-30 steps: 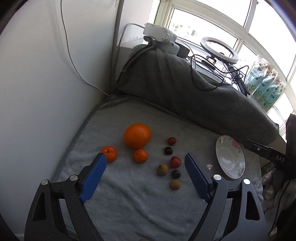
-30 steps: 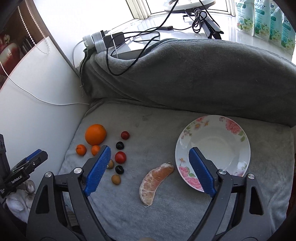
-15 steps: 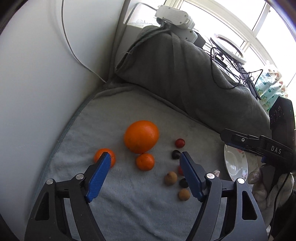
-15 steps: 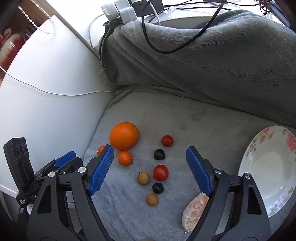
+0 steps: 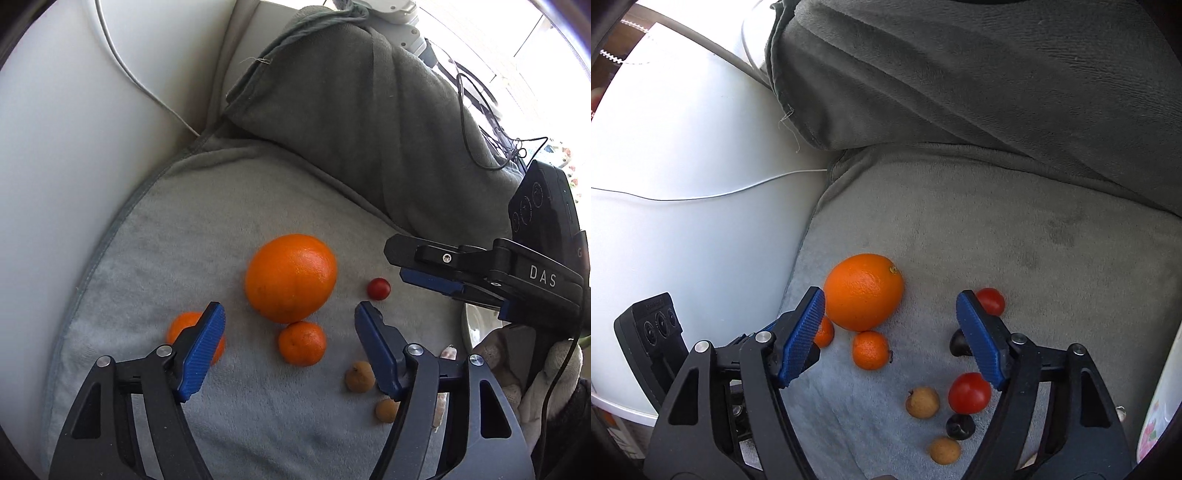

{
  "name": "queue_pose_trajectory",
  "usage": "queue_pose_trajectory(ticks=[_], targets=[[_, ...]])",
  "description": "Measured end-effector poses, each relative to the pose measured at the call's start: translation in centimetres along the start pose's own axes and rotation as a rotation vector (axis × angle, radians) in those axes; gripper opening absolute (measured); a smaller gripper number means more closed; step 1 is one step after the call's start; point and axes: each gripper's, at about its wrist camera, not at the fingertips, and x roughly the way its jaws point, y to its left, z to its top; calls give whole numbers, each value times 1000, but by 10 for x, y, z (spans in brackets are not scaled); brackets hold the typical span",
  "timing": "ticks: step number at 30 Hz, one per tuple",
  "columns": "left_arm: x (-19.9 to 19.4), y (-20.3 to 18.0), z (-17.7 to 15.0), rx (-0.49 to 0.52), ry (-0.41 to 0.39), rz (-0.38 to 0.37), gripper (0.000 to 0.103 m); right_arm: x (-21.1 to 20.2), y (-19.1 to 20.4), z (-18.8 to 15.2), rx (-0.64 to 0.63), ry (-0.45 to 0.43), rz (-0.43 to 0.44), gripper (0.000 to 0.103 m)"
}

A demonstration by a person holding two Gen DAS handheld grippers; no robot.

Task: Organize fruits
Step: 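Move the right gripper toward the large orange and open around it, then close the right gripper on the large orange and lift it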

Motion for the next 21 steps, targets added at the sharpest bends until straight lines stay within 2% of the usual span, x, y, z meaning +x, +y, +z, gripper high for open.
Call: queue_pose_trajectory(ticks=[16,21], targets=[[29,6,6,33,48,-44,69,59,1,11,46,69,57,77],[35,7,4,41,61,-58,60,70,1,10,51,87,58,77]])
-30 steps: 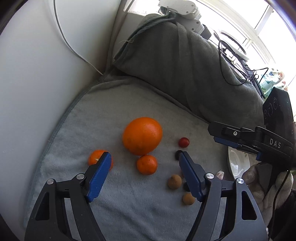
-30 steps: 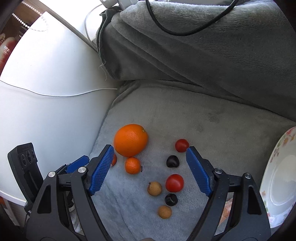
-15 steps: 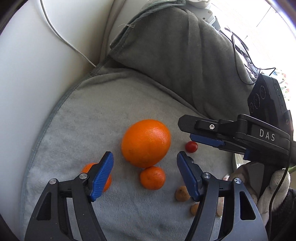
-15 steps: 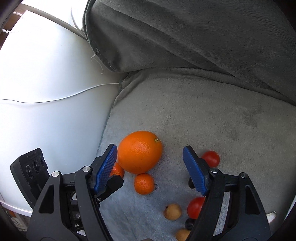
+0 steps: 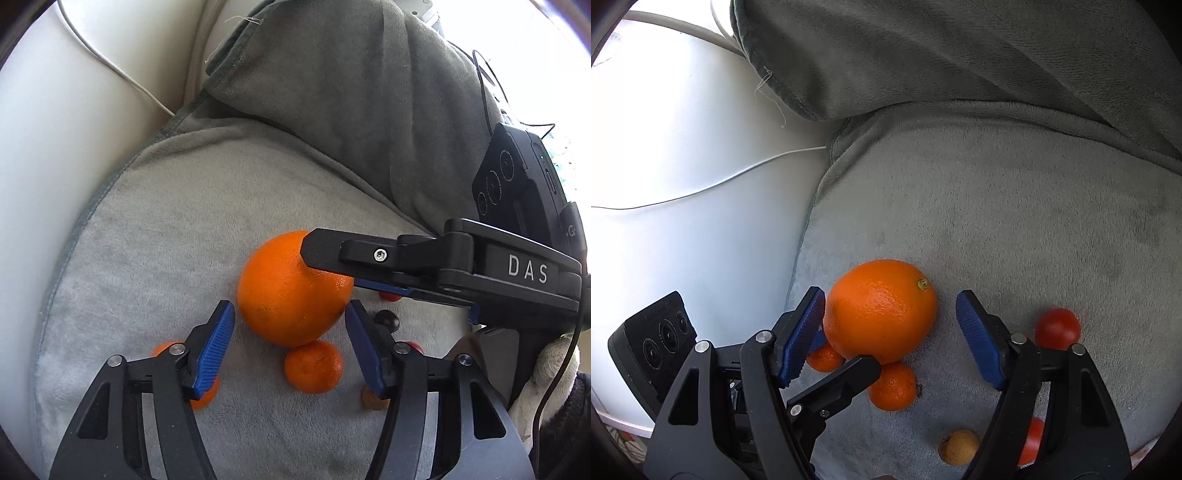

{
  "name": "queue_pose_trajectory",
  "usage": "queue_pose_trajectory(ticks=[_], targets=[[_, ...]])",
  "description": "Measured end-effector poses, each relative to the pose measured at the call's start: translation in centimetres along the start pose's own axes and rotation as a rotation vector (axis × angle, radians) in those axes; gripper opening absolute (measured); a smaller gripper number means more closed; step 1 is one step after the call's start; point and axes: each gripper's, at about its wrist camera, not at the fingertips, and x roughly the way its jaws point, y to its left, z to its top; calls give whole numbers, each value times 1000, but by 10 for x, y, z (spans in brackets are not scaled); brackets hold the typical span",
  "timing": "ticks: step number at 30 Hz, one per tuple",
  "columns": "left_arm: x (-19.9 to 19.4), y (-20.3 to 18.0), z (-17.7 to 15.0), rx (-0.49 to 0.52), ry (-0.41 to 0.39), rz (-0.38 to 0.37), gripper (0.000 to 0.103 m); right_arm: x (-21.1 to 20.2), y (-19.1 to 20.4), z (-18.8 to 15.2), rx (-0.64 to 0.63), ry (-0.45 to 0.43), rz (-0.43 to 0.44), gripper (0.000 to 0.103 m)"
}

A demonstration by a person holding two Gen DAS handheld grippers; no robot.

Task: Organize fruits
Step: 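Close the right gripper on the large orange and lift it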

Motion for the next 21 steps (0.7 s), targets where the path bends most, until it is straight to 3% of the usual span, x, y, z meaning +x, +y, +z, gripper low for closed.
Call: queue_pose_trajectory(ticks=[6,21], targets=[[2,0,-1,-4,-4,-13,60,8,-7,3,40,10,52,68],[-1,-7,4,28,-19,-9,59,-19,-4,-8,31,-18,57,67]])
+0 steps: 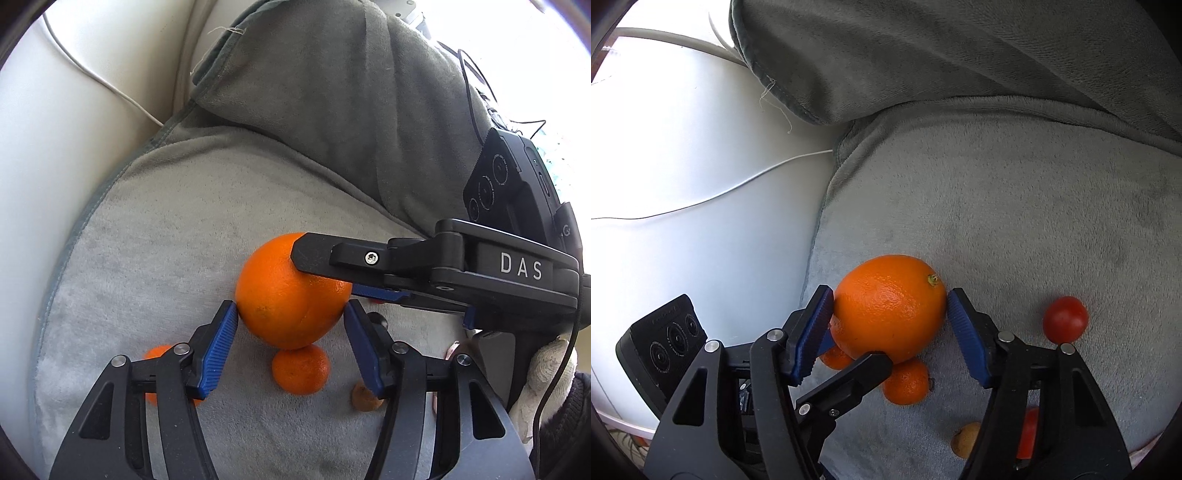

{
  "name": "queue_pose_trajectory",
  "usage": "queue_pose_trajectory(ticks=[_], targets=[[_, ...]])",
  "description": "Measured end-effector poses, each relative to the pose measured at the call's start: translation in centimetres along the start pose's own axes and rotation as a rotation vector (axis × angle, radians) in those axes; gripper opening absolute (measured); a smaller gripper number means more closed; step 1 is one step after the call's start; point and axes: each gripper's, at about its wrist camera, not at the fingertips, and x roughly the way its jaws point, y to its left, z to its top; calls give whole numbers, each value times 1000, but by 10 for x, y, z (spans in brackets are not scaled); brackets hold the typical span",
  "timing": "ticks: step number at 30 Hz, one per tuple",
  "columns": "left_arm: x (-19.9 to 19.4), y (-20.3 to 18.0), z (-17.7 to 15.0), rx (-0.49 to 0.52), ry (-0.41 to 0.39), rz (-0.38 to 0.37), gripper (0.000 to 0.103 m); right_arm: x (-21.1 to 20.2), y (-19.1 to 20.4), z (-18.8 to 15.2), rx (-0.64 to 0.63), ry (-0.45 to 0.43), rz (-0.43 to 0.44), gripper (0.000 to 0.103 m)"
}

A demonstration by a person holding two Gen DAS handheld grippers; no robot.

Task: Organize fruits
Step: 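Close the right gripper on the large orange and lift it, then carry the orange with the right gripper into the floral plate and release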

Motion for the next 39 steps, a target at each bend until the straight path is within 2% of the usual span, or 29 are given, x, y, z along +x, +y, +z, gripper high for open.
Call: queue_pose_trajectory(ticks=[7,17,27,39], targets=[[-9,-18,-4,23,-18,-10,59,-28,0,-8,-9,-32,-4,67],[-13,-70,-15,75,-20,-55,59,-89,-16,-28,10,-100,-35,67],[3,-136,-28,150,15,-127,59,-160,-55,-54,74,-179,-85,67],[39,-212,-39,236,90,-201,59,-223,-112,-86,184,-255,-138,67]])
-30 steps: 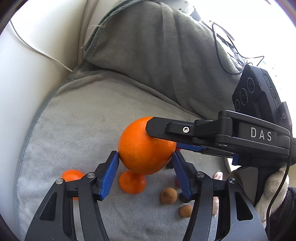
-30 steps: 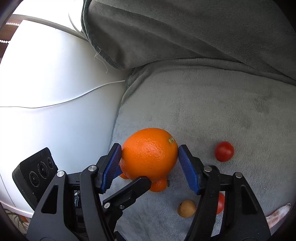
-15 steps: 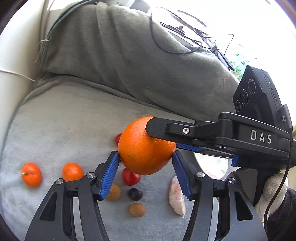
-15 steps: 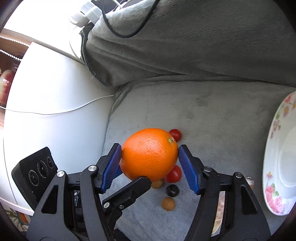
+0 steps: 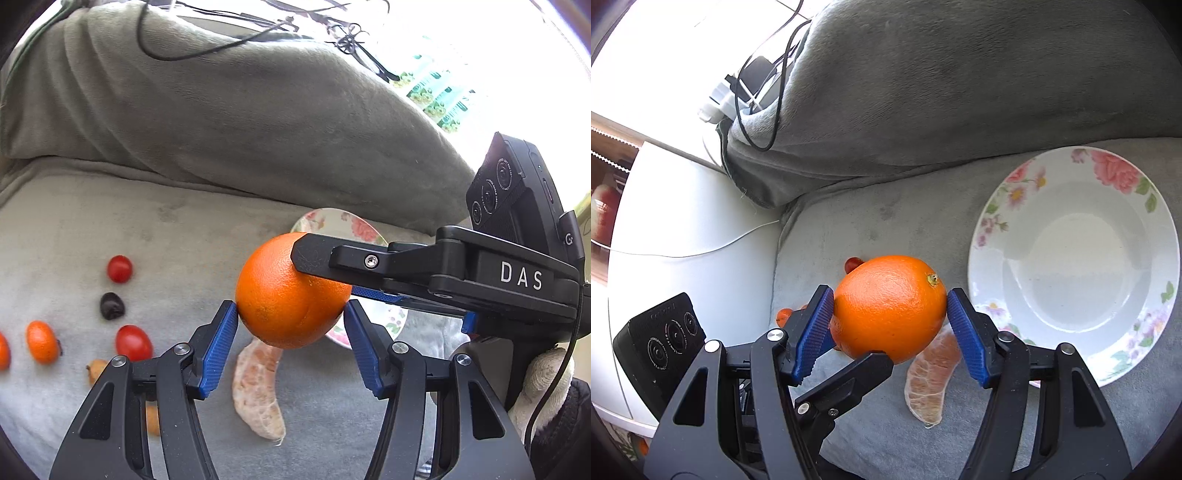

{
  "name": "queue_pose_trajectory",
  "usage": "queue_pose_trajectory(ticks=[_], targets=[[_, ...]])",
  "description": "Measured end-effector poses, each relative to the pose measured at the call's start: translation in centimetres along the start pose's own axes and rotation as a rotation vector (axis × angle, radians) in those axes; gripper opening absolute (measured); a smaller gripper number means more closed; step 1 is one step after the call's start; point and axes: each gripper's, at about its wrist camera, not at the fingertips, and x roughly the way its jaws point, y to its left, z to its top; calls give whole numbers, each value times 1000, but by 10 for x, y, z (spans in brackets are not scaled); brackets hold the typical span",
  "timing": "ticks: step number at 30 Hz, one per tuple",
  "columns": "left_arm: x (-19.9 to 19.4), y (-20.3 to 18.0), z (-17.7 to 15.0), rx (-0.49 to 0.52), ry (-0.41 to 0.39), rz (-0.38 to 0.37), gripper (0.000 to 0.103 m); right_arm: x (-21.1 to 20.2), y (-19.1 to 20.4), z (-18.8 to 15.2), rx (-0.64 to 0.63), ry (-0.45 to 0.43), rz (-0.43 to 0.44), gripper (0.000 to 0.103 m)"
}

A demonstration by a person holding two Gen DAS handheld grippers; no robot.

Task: Organize fruits
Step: 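Carry the orange with the right gripper into the floral plate and release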

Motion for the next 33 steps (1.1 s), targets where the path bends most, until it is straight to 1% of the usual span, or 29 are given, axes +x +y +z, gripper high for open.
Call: queue_pose_trajectory(ticks=[1,6,12,18,20,22,27,33], targets=[[7,-11,-2,9,7,-6,59,-5,-6,-1,11,-5,-5,67],[27,-37,-2,50,42,-29,59,-20,-36,-4,68,-26,-18,67],[51,-53,-4,68,79,-40,59,-28,-64,-10,110,-29,-33,67],[64,-61,-3,85,100,-38,58,-30,-78,-14,125,-25,-50,67],[62,-61,-6,92,102,-39,53,-33,-81,-13,132,-35,-53,67],[62,-63,-6,101,101,-39,53,-40,-85,-11,140,-60,-46,67],[57,-62,-6,114,95,-28,53,-53,-80,-1,117,-105,-101,67],[47,-56,-7,112,83,-7,53,-68,-75,-2,87,-140,-142,67]])
